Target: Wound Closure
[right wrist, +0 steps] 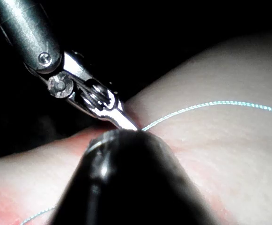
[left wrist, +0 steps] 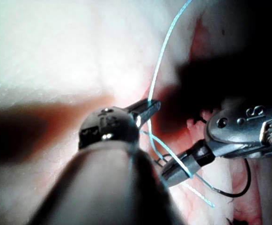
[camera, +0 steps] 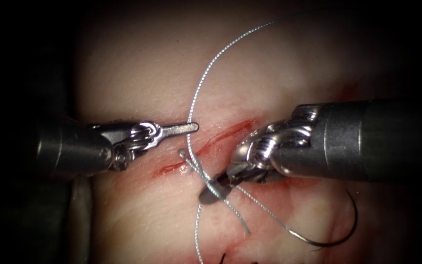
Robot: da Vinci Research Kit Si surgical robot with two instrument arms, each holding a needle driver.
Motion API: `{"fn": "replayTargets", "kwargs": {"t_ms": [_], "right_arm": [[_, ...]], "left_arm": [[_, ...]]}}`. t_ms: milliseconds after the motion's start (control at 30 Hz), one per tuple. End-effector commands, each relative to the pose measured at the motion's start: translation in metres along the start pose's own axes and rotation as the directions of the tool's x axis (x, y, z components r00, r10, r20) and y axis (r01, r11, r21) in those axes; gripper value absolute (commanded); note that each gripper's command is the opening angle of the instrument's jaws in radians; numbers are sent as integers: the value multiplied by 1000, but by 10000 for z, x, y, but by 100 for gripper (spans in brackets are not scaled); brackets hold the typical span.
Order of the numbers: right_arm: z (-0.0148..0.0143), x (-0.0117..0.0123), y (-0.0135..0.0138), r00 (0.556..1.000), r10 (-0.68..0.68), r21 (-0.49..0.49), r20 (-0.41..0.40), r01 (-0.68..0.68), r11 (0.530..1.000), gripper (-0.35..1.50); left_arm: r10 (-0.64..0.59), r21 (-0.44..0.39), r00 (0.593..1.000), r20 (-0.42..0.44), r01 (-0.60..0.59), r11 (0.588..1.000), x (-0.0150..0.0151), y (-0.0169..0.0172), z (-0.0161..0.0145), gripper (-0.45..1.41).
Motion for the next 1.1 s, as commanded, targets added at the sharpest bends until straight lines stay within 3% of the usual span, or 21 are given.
{"fn": "replayTargets", "kwargs": {"t_ms": [33, 200, 467, 833, 1100], "right_arm": [[5, 9, 1, 1000, -13, -13, 9, 13, 1000, -35], [5, 10, 1, 995, -26, -104, 99, 36, 994, -35], [7, 8, -3, 978, -45, -143, 205, 75, 987, -35], [-1, 13, -23, 963, -75, -162, 259, 120, 979, -35], [-1, 11, -20, 955, -120, -157, 272, 167, 973, -35]], "left_arm": [[5, 2, 1000, 3, -5, 1000, -5, -1, 6, -45], [5, -1, 1000, 12, -5, 1000, -10, 2, 11, -45], [17, -16, 1000, -2, -17, 1000, -5, 6, 11, -45], [22, -20, 1000, -7, -22, 1000, -3, 8, 10, -45], [28, -20, 1000, -6, -28, 999, -3, 8, 10, -45]]}}
